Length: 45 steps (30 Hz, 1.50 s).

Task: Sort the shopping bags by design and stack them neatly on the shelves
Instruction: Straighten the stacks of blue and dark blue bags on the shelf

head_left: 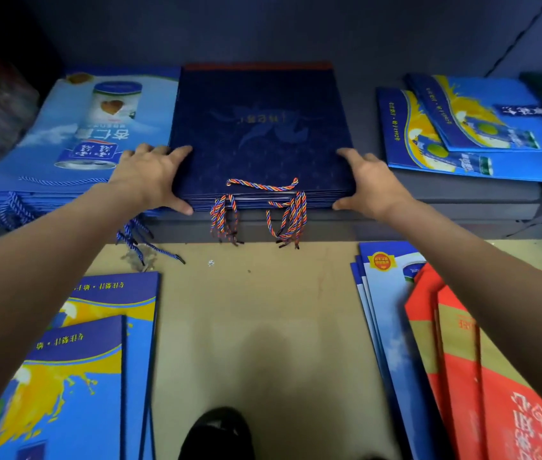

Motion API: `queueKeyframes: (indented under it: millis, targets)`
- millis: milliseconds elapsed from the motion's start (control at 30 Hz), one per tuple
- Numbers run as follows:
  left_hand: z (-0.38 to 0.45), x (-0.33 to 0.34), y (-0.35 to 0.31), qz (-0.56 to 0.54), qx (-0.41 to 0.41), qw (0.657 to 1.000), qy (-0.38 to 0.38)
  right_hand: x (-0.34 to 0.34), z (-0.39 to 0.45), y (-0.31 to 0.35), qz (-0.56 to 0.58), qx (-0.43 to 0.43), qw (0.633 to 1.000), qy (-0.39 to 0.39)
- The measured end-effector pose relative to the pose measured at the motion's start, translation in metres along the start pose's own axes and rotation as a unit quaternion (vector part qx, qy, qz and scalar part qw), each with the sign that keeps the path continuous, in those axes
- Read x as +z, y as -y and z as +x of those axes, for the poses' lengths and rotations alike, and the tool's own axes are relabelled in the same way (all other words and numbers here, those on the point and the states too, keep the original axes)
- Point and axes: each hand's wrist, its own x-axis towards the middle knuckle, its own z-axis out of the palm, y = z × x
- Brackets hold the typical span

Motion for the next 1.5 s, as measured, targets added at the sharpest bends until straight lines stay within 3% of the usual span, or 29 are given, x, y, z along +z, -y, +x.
queueKeyframes:
  millis: [200, 267, 367, 433, 600, 767, 967, 1233, 1367, 1433, 1500]
  targets:
    - [-0.014, 0.004, -0.015, -0.034, -0.045, 0.998, -0.007, 0.011, -0.012, -0.002, 0.006, -0.006, 1.000, 0.013]
    - [-0.032, 0.014, -0.023, -0.080, -0.027, 0.992, -0.095, 0.008, -0.021, -0.008, 0.013, -0.003, 1.000, 0.007]
    - [-0.060, 0.041, -0.039, -0.164, 0.052, 0.950, -0.260, 0.002, -0.045, -0.031, 0.019, 0.008, 1.000, 0.008]
    - [-0.071, 0.057, -0.052, -0.202, 0.071, 0.933, -0.289, -0.001, -0.066, -0.054, 0.004, 0.024, 0.999, 0.032]
    - [-0.083, 0.083, -0.107, -0.239, 0.136, 0.929, -0.248, 0.016, -0.118, -0.111, -0.001, 0.119, 0.988, 0.094]
    - [-0.095, 0.104, -0.164, -0.253, 0.143, 0.945, -0.150, 0.066, -0.149, -0.110, 0.031, 0.123, 0.988, 0.085]
    - [-0.102, 0.117, -0.200, -0.256, 0.131, 0.955, -0.076, 0.126, -0.164, -0.087, -0.154, 0.134, 0.973, 0.102]
    - [-0.097, 0.108, -0.217, -0.289, 0.092, 0.951, -0.063, 0.127, -0.137, -0.081, -0.212, 0.215, 0.950, 0.083]
    - [-0.099, 0.108, -0.221, -0.305, 0.088, 0.946, -0.065, 0.122, -0.138, -0.077, -0.265, 0.156, 0.951, 0.029]
    - [-0.097, 0.107, -0.221, -0.353, 0.083, 0.929, -0.071, 0.106, -0.141, -0.085, -0.264, 0.121, 0.956, 0.039]
    - [-0.093, 0.101, -0.221, -0.421, 0.059, 0.903, -0.067, 0.087, -0.148, -0.088, -0.289, 0.066, 0.955, -0.029]
